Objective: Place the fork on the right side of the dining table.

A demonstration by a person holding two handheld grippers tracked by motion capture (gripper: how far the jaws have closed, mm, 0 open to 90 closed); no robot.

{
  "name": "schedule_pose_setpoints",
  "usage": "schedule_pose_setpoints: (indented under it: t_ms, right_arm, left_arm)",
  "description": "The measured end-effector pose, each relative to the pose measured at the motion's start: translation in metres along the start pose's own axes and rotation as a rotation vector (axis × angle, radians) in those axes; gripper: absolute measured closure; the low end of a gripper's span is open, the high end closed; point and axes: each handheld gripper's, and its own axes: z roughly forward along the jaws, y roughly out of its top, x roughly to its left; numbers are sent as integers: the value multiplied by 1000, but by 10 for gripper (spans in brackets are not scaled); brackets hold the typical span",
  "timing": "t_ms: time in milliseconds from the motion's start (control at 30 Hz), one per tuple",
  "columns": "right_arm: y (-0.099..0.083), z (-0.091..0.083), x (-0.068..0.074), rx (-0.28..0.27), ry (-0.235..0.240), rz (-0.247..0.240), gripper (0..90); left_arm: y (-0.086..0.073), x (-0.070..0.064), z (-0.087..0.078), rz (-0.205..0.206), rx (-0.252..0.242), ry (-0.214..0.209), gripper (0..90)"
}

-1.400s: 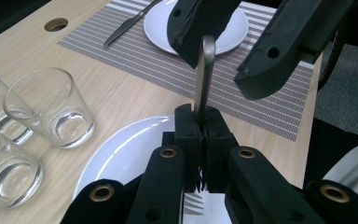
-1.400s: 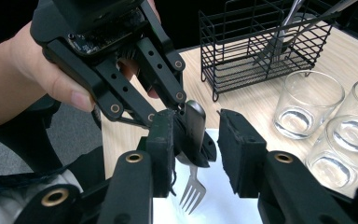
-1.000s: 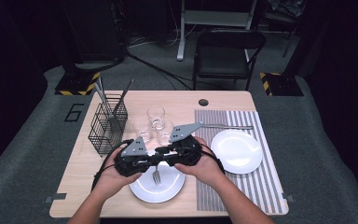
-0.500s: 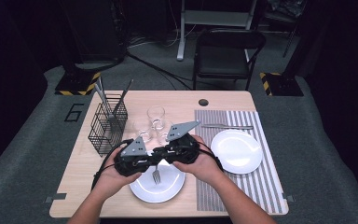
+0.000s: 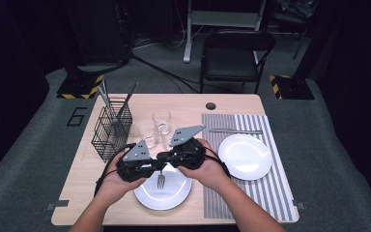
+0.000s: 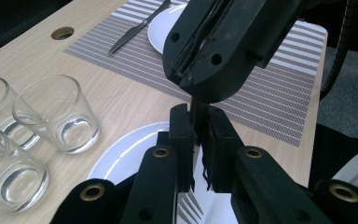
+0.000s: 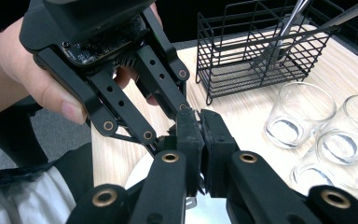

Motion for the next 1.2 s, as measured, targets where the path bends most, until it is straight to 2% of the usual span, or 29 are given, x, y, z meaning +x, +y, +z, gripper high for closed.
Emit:
schedule_pose_setpoints:
  t_ms: [133,200,300,700,900,1200]
  right_arm:
    - [1,-1,0,-7,-6,9,875]
    - [2,-2,0,-17,-12,16,875]
    - [4,-7,-2,-38,-13,22,875]
    - [9,-14,-1,-60,-14,61,875]
    - [7,-19,-3,-65,-12,75,875]
    - [3,-28,-5,-74,-13,93,875]
  left_arm:
    - [-1,0,-1,-10,-9,3,816]
    - [-1,1,0,-5,6,13,804]
    - [-4,1,4,-17,13,7,802]
    - [-5,0,9,-4,13,15,822]
    - [-5,1,7,-9,1,4,832]
    - [-2,1,7,10,-8,-10,827]
